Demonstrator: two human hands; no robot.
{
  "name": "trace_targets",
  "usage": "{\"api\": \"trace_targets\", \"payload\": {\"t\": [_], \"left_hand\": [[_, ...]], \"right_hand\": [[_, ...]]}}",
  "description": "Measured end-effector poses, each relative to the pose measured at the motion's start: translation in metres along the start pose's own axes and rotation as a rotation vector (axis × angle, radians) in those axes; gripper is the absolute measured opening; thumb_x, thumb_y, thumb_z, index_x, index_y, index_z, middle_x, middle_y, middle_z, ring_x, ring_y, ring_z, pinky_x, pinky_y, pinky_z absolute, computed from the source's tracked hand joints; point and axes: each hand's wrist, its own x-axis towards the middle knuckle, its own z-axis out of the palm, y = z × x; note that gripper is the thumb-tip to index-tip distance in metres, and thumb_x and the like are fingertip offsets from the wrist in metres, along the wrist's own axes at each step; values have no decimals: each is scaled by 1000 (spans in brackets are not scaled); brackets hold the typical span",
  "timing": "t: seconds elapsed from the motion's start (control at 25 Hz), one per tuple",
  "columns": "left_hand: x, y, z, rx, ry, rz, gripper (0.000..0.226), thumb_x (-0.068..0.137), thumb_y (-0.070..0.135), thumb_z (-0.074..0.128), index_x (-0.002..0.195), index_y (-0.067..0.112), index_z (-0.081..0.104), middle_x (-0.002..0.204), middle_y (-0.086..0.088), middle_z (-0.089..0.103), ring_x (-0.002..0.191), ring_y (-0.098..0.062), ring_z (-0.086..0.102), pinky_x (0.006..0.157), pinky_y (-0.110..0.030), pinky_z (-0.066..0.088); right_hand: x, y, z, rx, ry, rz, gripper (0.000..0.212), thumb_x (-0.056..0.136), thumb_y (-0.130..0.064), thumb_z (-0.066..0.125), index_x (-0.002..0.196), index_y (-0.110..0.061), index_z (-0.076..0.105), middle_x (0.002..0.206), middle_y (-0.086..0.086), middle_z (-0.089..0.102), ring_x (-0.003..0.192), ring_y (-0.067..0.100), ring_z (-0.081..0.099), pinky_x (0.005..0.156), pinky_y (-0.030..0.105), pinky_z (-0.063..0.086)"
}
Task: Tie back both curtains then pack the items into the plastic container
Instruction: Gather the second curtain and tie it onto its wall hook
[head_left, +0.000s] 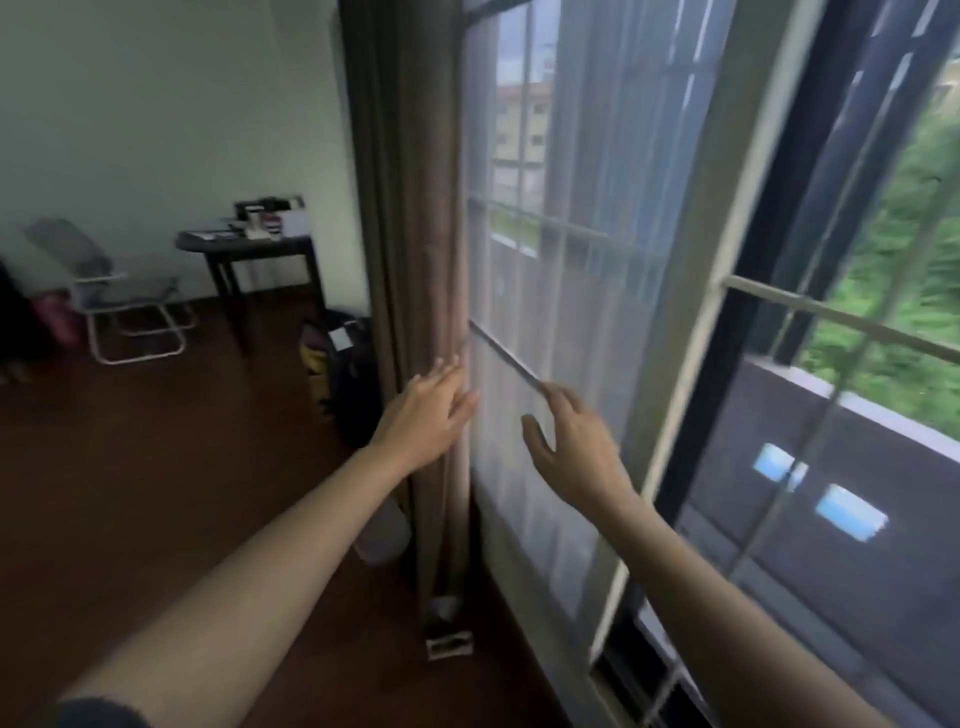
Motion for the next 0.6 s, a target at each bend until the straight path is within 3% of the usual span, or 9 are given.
{"api": "trace_targets", "payload": {"t": [0.28, 0.48, 0.6], "left_hand": [[45, -150, -47, 73, 100, -211, 55, 99, 42, 31, 146, 13, 29, 155, -5, 25, 144, -21, 20, 115, -38, 20], [73, -229, -58, 42, 172, -353, 54, 99, 41, 33, 145, 13, 30, 155, -7, 27, 143, -21, 22, 115, -40, 23], [116, -283, -58, 16, 208, -353, 54, 99, 42, 33, 146, 15, 30, 155, -6, 25, 143, -21, 24, 114, -40, 27]], "right_hand": [[123, -74, 138, 87, -101, -89, 62, 95, -37, 45, 146, -9, 24, 152, 9, 31, 140, 21, 29, 113, 31, 26], [186, -103, 221, 110, -136, -140, 63, 96, -39, 44, 146, -7, 22, 152, 10, 31, 141, 22, 27, 112, 30, 26], [234, -108, 278, 103, -101, -123, 64, 95, -40, 43, 146, -7, 21, 153, 11, 29, 142, 23, 25, 115, 32, 23]]}}
